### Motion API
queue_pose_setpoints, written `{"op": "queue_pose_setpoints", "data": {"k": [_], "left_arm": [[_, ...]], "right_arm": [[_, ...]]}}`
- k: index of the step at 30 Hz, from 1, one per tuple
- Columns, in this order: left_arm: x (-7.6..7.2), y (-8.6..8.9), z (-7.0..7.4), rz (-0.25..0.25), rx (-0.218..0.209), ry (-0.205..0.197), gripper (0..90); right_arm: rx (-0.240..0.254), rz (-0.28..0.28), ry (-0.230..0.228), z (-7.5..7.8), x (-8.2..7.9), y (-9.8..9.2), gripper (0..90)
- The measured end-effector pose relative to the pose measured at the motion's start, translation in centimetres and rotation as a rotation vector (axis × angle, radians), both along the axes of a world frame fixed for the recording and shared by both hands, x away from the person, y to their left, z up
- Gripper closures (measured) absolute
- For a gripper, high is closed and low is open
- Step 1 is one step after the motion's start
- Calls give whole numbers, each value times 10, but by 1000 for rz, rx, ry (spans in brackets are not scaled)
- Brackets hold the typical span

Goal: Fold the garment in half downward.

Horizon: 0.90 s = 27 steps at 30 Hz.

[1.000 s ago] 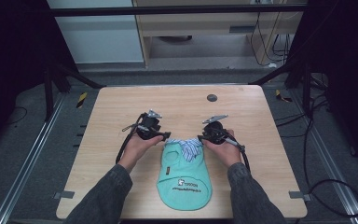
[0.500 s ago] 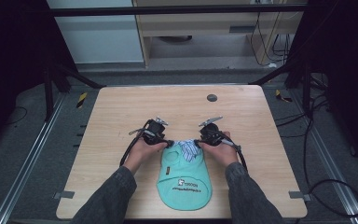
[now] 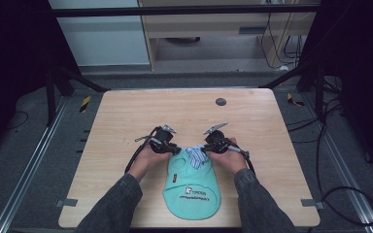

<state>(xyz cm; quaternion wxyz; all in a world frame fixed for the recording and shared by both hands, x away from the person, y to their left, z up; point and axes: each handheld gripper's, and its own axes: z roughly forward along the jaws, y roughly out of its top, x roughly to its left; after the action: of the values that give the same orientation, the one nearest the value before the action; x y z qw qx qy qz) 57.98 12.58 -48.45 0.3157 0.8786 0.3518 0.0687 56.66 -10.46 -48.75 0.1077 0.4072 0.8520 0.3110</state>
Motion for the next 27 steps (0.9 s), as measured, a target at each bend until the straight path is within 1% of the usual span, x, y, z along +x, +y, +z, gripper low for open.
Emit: {"op": "queue_pose_setpoints", "data": {"k": [2, 3, 6, 8, 9, 10, 12, 13, 14, 15, 16, 18, 19, 20, 21, 22, 24, 27], "left_arm": [[-1, 0, 0, 1, -7, 4, 771], [-2, 0, -1, -3, -14, 5, 791], [-3, 0, -1, -3, -19, -3, 841], [-2, 2, 1, -10, -15, 1, 848], [-3, 2, 2, -9, -19, -4, 853], [-3, 3, 5, -14, -27, -12, 858], [-4, 3, 7, -18, -29, -20, 860], [-5, 3, 13, -28, -33, -38, 861], [-5, 3, 17, -30, -38, -46, 861], [-5, 3, 17, -30, -38, -46, 861], [-6, 3, 20, -36, -34, -50, 861], [-7, 2, 28, -54, -27, -67, 862], [-8, 1, 32, -59, -28, -79, 862], [-9, 1, 35, -61, -25, -83, 862], [-10, 0, 43, -69, -29, -101, 863], [-10, 0, 43, -69, -29, -101, 863], [-10, -2, 50, -81, -18, -115, 864], [-9, -5, 61, -97, -15, -131, 864]], "right_arm": [[2, 6, 5, 0, -1, 1, 816], [1, 16, -1, 0, -1, 1, 833], [-7, 17, -3, 1, -2, 2, 840], [-2, 22, -11, 2, -2, 1, 841], [5, 19, -14, 4, -3, 0, 841], [19, 22, -34, 9, -4, -2, 842], [21, 26, -38, 11, -5, -3, 842], [19, 39, -51, 17, -7, -4, 842], [21, 38, -52, 20, -8, -5, 842], [21, 38, -52, 20, -8, -5, 842], [18, 46, -66, 23, -9, -6, 842], [22, 54, -76, 30, -11, -7, 843], [18, 62, -85, 36, -14, -9, 843], [18, 62, -85, 36, -14, -9, 843], [14, 68, -102, 42, -15, -10, 845], [14, 68, -102, 42, -15, -10, 845], [20, 72, -114, 49, -17, -13, 845], [19, 78, -135, 61, -19, -16, 846]]}}
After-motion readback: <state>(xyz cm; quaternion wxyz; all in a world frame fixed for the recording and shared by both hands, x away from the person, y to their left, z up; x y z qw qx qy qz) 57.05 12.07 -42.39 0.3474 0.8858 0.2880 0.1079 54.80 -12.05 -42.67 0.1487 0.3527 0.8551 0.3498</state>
